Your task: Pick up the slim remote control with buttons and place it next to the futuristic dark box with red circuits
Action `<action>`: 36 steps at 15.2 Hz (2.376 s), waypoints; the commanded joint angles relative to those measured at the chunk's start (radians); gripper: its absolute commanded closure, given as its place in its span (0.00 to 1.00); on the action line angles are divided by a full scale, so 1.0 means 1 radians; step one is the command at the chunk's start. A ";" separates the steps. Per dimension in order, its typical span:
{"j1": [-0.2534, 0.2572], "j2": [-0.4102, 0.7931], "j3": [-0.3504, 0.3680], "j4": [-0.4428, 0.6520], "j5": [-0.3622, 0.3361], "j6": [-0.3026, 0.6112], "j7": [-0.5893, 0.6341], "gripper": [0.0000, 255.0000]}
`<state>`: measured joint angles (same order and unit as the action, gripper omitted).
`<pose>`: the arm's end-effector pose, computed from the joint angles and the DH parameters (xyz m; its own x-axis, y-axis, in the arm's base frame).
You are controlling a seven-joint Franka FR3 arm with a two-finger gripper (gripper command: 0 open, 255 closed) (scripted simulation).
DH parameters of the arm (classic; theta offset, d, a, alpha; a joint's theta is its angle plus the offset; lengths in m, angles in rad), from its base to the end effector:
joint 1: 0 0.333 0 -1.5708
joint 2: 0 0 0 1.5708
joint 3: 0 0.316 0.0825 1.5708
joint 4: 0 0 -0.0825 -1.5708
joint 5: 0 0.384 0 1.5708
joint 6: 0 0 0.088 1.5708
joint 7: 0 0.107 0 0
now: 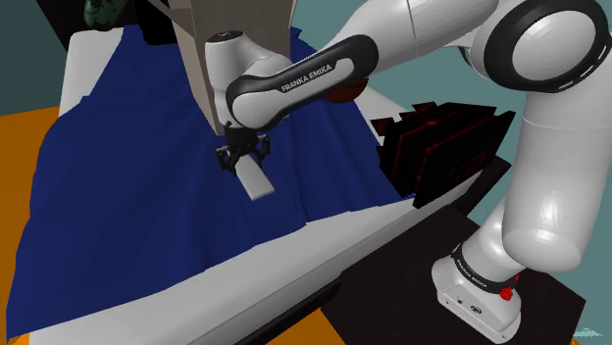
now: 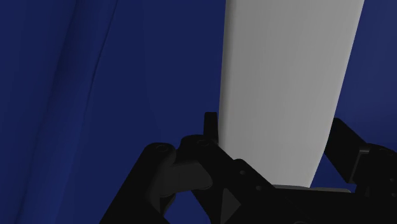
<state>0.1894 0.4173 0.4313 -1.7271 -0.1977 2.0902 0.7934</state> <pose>0.5512 0.3500 0.3590 0.9945 -0.1046 -0.0078 -0.1045 -0.9945 0.0079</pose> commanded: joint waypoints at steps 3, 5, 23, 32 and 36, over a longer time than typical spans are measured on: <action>-0.002 -0.023 0.006 0.023 0.012 -0.044 -0.006 1.00; -0.003 -0.033 0.009 0.037 0.018 -0.067 -0.010 1.00; -0.002 -0.085 0.023 0.210 0.049 -0.286 -0.032 1.00; 0.009 -0.081 0.027 0.337 0.050 -0.409 -0.036 1.00; 0.018 -0.072 0.028 0.404 0.046 -0.467 -0.036 1.00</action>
<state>0.2043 0.3418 0.4591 -1.3409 -0.1499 1.6379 0.7565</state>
